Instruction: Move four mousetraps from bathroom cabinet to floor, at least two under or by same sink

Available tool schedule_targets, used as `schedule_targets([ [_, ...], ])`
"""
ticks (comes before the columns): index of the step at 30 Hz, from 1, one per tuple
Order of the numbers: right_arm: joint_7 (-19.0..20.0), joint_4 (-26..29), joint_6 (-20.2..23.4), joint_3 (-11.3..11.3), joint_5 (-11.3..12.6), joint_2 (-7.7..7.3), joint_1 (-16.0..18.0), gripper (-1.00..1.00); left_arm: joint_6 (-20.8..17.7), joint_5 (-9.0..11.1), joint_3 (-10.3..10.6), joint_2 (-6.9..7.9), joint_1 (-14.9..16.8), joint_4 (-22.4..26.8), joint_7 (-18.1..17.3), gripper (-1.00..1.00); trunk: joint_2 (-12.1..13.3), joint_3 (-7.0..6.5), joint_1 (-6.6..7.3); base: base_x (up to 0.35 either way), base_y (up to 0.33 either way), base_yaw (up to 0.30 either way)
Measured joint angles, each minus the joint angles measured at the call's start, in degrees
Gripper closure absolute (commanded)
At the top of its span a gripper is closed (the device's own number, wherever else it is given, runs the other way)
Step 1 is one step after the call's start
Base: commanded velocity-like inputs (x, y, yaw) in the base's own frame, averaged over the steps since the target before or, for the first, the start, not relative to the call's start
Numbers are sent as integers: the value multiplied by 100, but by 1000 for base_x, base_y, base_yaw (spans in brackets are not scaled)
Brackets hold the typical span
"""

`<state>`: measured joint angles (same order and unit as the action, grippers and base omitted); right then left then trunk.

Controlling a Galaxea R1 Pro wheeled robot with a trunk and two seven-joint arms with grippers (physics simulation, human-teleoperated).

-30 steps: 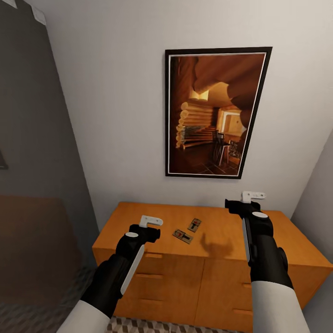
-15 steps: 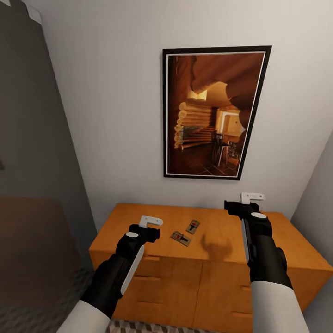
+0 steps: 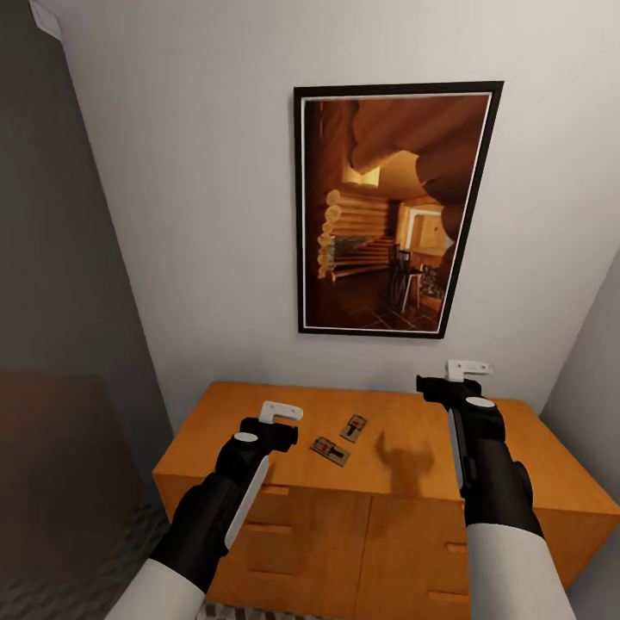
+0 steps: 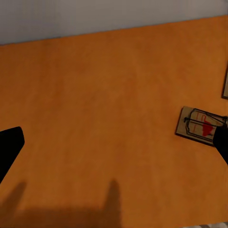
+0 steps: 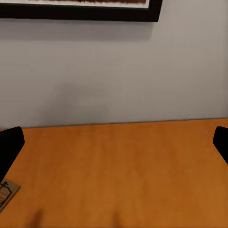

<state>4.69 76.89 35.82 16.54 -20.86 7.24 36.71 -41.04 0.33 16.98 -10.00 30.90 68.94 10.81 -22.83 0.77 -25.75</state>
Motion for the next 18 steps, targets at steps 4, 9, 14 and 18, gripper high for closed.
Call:
schedule_targets([
  [4, 0, -5, -35, 2, 0, 0, -6, -100, 0, -2, 0, 0, 0, 0, 0, -100, 0, 0, 0, 4, -4, 0],
  [9, 0, -7, -161, 2, 9, 0, -9, -100, 0, -1, 0, 0, 0, 0, 0, -100, 0, 0, 0, 1, -1, 0],
  [14, -4, -43, -234, 3, 11, 0, -10, -100, 0, 3, 0, 0, 0, 0, 0, -100, 0, 0, 0, 0, 0, 0],
  [18, 0, -58, -247, 2, 5, 0, -11, -100, 0, -1, 0, 0, 0, -1, 0, -100, 0, 0, 0, 0, 0, 0],
])
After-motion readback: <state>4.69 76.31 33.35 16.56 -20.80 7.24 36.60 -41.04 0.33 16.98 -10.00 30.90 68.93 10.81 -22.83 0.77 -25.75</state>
